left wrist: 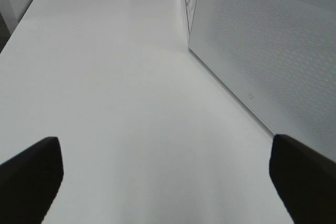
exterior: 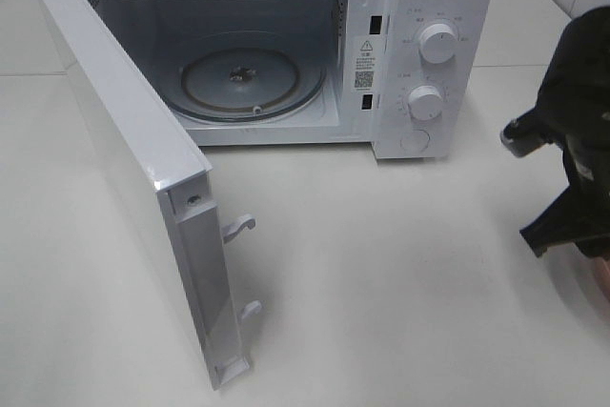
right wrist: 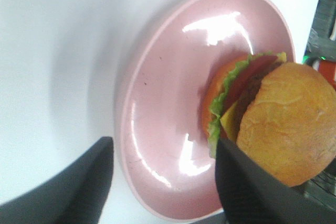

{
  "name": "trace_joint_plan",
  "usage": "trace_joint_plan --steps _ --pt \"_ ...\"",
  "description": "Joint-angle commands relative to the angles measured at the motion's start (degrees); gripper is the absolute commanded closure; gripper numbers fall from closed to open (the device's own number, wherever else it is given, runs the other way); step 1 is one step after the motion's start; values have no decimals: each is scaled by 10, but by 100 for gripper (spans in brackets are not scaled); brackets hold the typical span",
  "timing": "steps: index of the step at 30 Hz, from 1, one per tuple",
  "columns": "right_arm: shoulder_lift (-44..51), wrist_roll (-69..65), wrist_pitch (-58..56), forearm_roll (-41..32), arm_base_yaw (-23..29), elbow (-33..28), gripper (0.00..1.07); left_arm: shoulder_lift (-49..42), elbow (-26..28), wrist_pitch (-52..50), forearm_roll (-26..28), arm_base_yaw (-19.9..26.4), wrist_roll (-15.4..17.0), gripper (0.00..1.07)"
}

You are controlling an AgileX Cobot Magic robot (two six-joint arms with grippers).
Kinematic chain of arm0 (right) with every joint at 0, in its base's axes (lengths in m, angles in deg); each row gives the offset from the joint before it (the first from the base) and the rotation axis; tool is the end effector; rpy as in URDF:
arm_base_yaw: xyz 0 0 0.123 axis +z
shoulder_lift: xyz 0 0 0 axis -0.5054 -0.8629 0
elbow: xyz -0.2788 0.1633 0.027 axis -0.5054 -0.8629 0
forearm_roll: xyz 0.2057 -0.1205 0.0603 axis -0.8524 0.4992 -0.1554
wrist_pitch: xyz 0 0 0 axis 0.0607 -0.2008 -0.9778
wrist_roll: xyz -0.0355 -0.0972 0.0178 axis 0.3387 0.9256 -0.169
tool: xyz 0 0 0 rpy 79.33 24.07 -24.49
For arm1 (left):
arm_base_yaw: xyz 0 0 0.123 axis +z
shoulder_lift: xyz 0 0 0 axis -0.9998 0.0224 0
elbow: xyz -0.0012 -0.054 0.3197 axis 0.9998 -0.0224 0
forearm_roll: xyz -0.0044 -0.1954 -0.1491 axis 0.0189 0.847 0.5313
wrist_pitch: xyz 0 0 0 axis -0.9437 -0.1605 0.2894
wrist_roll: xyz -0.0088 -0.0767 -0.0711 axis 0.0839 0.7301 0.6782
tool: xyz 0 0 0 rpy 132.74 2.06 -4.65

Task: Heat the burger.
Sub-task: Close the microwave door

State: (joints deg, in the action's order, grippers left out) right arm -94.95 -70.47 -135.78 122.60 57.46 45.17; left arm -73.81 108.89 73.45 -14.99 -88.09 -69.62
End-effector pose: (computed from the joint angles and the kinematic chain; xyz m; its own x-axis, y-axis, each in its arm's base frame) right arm 0.2523 0.0643 0.2118 -0.9563 -0.2659 -0.1219 -0.1620 0.8285 -0.5361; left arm -0.0407 -0.0085 0.2705 -0.4585 -0.0455 -0.8875 0.0388 0.9967 -0.0712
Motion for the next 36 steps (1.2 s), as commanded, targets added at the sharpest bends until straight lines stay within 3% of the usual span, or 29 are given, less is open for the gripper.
trace_joint_plan --steps 1,6,7,18,30,32,33,35,36 --pt "67 69 25 -52 -2 21 44 -7 0 -10 1 2 0 7" --pt "165 162 61 -127 -2 29 31 -7 0 -10 1 2 0 7" --pt "198 196 59 -172 -2 29 28 -7 0 -10 1 2 0 7" --pt "343 358 -2 -353 4 24 33 -7 0 -10 1 2 0 7" --pt "580 367 13 -359 -14 -67 28 -7 0 -10 1 2 0 7" --pt "623 367 19 -361 -41 -83 26 -7 0 -10 1 2 0 7" --pt "672 375 35 -361 -78 -97 25 -7 0 -10 1 2 0 7" --pt "691 383 42 -361 -95 -105 25 -7 0 -10 1 2 0 7" --pt "738 394 58 -361 -132 -121 25 -7 0 -10 1 2 0 7"
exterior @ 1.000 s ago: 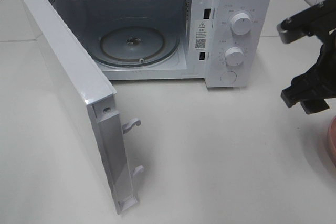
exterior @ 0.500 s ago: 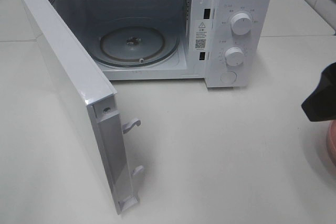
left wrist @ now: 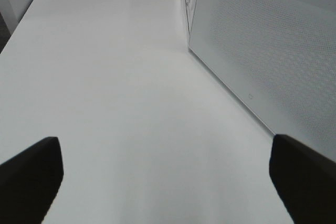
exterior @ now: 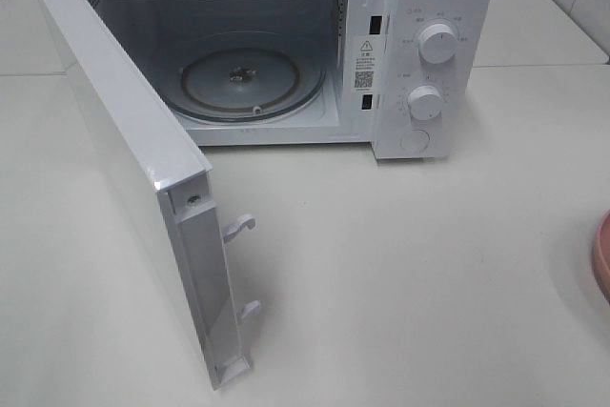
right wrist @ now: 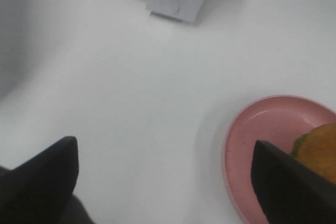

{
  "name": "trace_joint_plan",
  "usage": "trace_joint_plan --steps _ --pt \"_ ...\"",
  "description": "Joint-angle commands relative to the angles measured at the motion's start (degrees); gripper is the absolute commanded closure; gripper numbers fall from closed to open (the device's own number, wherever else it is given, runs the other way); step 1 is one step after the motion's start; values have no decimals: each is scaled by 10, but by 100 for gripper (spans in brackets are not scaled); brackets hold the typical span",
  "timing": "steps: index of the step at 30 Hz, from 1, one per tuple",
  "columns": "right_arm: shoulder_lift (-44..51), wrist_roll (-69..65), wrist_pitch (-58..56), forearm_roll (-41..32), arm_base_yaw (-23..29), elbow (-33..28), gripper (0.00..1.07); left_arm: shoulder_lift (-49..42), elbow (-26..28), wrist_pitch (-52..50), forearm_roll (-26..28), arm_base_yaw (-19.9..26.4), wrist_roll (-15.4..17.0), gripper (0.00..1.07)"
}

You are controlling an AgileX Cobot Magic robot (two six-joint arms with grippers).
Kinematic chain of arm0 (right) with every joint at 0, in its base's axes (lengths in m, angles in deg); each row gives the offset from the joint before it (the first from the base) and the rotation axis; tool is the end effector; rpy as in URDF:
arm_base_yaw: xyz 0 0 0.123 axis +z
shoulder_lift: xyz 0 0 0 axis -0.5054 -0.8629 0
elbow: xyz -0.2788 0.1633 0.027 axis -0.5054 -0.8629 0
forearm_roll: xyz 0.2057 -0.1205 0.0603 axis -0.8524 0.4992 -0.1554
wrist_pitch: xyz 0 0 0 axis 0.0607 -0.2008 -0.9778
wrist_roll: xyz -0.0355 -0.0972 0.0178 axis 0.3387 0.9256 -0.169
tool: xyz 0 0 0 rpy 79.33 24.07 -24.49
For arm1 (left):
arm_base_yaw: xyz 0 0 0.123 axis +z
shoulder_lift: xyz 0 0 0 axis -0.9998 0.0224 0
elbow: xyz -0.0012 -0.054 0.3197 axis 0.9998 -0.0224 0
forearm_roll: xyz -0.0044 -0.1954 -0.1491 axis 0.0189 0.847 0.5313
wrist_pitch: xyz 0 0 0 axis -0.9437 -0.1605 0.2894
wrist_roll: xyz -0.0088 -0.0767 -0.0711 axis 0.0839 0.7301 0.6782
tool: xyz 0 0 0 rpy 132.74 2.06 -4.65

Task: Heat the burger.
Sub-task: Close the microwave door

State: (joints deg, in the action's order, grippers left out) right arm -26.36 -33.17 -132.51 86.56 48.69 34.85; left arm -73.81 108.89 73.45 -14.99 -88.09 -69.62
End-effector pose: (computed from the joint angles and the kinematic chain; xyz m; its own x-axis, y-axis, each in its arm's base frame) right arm 0.0340 0.0039 0.3231 -0.5585 -0.2092 -0.8027 -0.2755 0.9595 -0.0583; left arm -0.0407 -0.0085 0.2705 -0.4585 -0.0455 -0.8875 0.0388 0.9967 -0.0712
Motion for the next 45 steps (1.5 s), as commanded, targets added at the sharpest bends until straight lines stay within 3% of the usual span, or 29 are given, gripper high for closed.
trace_joint_plan --steps 1,4,9,14,23,45 --pt "52 21 26 -1 -44 -18 25 -7 0 -10 1 2 0 7" --pt "152 20 42 -1 -117 -61 25 -7 0 -10 1 2 0 7" --pt "195 15 44 -1 -142 -71 28 -7 0 -10 1 2 0 7" --pt "219 11 29 -5 -146 -71 35 -7 0 -10 1 2 0 7" --pt "265 15 -11 -25 -171 -87 30 -7 0 -10 1 2 0 7" --pt "265 15 -11 -26 -172 -87 32 -7 0 -10 1 2 0 7"
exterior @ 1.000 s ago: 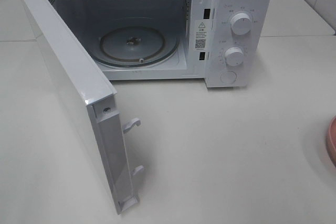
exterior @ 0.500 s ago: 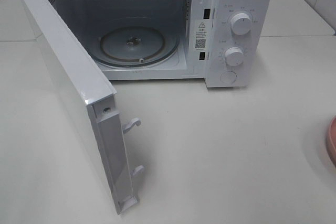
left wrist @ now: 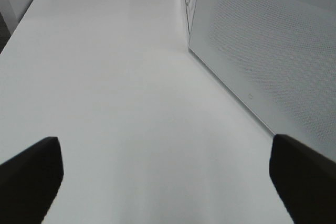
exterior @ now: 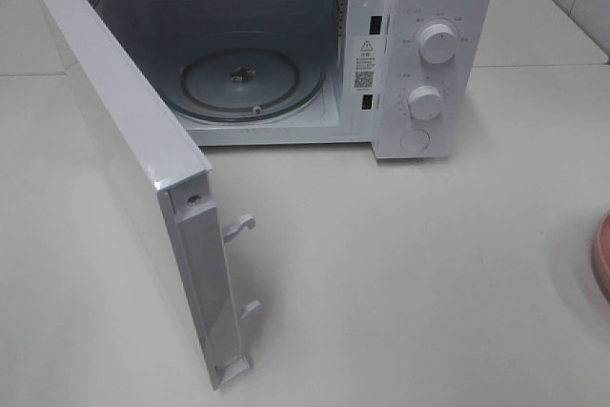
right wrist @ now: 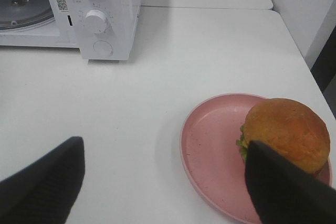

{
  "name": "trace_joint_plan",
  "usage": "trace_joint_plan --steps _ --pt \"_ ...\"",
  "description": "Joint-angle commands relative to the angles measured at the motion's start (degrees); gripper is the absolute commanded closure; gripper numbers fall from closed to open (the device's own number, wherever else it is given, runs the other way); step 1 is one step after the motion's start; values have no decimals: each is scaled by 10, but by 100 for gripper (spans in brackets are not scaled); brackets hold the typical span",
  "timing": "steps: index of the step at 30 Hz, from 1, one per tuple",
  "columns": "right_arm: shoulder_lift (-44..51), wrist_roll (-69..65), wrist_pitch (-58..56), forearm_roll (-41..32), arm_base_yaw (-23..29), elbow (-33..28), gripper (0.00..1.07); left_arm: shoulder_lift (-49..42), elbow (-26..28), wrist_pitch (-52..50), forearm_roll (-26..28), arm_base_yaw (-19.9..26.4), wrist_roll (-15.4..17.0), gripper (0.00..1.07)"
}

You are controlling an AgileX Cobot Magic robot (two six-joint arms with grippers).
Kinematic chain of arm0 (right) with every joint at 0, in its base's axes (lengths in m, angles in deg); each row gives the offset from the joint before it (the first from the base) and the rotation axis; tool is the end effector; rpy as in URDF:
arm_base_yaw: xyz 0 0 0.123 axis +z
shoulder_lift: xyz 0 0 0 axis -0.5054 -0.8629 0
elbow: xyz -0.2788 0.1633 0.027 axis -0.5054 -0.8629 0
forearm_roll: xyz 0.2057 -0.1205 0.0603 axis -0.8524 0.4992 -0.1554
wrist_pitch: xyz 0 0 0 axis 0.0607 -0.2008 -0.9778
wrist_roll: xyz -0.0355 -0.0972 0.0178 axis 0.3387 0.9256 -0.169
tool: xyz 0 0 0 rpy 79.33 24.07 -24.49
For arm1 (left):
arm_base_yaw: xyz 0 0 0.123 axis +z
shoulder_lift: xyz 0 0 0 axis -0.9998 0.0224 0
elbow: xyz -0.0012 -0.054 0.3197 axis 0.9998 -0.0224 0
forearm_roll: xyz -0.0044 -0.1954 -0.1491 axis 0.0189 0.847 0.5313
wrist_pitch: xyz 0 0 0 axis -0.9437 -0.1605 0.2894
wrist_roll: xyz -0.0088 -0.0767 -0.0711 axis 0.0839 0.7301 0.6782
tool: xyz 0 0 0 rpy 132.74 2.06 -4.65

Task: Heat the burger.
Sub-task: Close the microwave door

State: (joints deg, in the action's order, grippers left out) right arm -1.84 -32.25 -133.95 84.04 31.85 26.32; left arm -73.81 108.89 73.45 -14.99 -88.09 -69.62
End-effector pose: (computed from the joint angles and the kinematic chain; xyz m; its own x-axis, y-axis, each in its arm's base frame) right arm -0.0327 -0.0042 0.2746 -0.3749 -0.0221 -0.9268 -0.0009 0.9997 -0.0234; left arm -0.0407 -0.0085 0.2705 -0.4585 -0.0455 -0.8875 0.0388 0.9967 -0.0712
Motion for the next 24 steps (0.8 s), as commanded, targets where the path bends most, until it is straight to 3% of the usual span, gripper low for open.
trace_joint_plan --steps 1,18,22,24 --pt "20 6 3 -1 -3 -1 32 -7 0 -10 1 2 0 7" --pt "20 6 3 -1 -3 -1 32 -6 0 -13 2 2 3 7" --pt "20 6 3 -1 -3 -1 32 25 15 -65 18 2 68 15" --pt "20 6 3 -1 -3 -1 32 33 15 -85 15 2 73 18"
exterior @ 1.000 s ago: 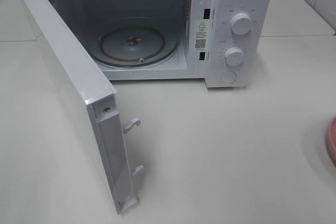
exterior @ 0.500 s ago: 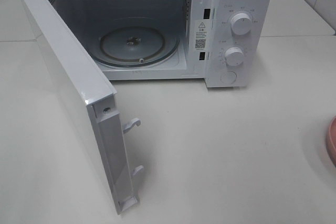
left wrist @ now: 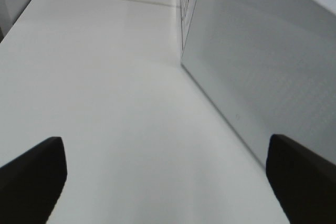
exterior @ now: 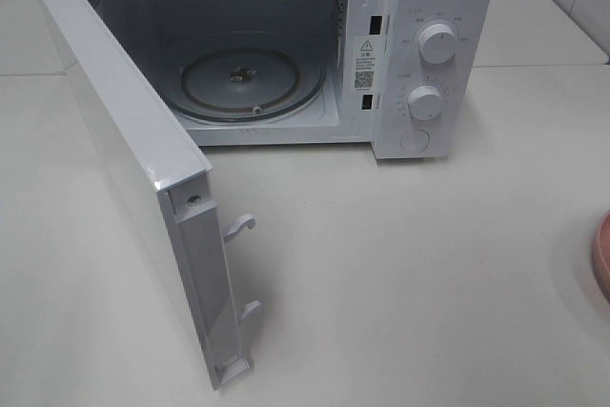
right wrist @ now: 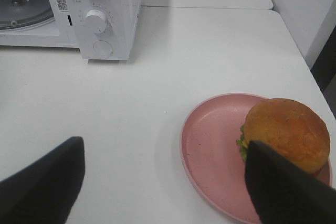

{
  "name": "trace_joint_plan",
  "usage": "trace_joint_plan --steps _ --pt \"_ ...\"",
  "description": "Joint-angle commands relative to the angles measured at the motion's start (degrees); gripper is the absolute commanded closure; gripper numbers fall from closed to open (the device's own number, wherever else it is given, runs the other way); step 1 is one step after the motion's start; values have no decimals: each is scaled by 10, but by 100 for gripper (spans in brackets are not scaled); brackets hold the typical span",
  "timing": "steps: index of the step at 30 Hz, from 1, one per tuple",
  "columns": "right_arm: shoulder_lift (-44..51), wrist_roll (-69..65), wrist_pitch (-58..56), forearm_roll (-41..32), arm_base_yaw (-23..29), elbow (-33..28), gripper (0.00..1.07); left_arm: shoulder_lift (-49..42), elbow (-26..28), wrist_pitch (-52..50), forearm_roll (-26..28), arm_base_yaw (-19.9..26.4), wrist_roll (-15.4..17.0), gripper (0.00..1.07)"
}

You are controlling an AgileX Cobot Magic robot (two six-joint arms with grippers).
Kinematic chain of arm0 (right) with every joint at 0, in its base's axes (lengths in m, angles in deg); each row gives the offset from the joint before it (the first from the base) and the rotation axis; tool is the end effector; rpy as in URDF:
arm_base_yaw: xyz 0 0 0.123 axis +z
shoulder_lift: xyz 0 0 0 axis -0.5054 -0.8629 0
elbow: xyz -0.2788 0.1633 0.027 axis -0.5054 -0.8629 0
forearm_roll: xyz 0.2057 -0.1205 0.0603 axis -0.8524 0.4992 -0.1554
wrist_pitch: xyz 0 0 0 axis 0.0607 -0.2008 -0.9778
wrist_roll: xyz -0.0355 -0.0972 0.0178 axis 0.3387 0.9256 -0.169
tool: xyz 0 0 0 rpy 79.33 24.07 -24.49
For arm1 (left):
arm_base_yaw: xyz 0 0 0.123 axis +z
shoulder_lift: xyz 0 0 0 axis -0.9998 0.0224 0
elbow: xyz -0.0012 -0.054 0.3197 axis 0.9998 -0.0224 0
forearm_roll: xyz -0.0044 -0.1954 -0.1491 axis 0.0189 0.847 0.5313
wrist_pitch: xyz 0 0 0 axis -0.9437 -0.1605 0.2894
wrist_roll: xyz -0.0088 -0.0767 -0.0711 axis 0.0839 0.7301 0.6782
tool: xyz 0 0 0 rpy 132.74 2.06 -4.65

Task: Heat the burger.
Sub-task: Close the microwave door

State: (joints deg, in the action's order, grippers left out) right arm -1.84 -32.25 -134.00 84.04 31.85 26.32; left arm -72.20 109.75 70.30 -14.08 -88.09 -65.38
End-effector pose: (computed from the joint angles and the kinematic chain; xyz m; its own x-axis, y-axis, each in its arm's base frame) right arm -0.0328 -0.0042 0.2745 -0.3757 -0.0221 -0.9265 -0.0009 0.9997 -0.0234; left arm -0.0356 -0.0096 0.2811 -0.4236 -0.1309 -0.8963 0.0155 0.9883 -0.1516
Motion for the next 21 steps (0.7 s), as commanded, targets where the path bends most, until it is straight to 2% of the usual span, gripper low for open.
trace_joint_plan --steps 1,2,3,4,5,6,7,8,9,10,11,12,13,14,16,17,19,21 --pt "20 6 3 -1 -3 -1 32 35 3 -101 -13 2 30 27" --pt "20 6 3 -1 -3 -1 32 46 0 -123 -21 2 30 32" --pt "20 6 3 -1 -3 -1 32 46 0 -123 -21 2 30 32" --pt "20 6 3 -1 -3 -1 32 71 -12 -176 -41 2 29 46" --pt "20 6 3 -1 -3 -1 32 87 -21 -208 -53 2 29 55" --pt "20 6 3 -1 -3 -1 32 87 -21 -208 -53 2 29 55" --pt "20 6 3 -1 -3 -1 32 119 -40 -266 -69 2 28 75" --pt "20 6 3 -1 -3 -1 32 139 -53 -302 -72 2 28 87" --pt "20 6 3 -1 -3 -1 32 139 -53 -302 -72 2 28 87" --pt "20 6 3 -1 -3 -1 32 182 -78 -387 -74 2 28 107" --pt "20 6 3 -1 -3 -1 32 203 -92 -435 -70 2 28 107" --pt "20 6 3 -1 -3 -1 32 203 -92 -435 -70 2 28 107" --pt "20 6 3 -1 -3 -1 32 245 -121 -528 -59 2 28 107" --pt "20 6 3 -1 -3 -1 32 245 -121 -528 -59 2 28 107" --pt "20 6 3 -1 -3 -1 32 331 -164 -733 -71 2 28 107" --pt "20 6 3 -1 -3 -1 32 331 -164 -733 -71 2 28 107" --pt "20 6 3 -1 -3 -1 32 413 -179 -851 -110 2 30 107" --pt "20 6 3 -1 -3 -1 32 439 -179 -880 -129 2 36 107"
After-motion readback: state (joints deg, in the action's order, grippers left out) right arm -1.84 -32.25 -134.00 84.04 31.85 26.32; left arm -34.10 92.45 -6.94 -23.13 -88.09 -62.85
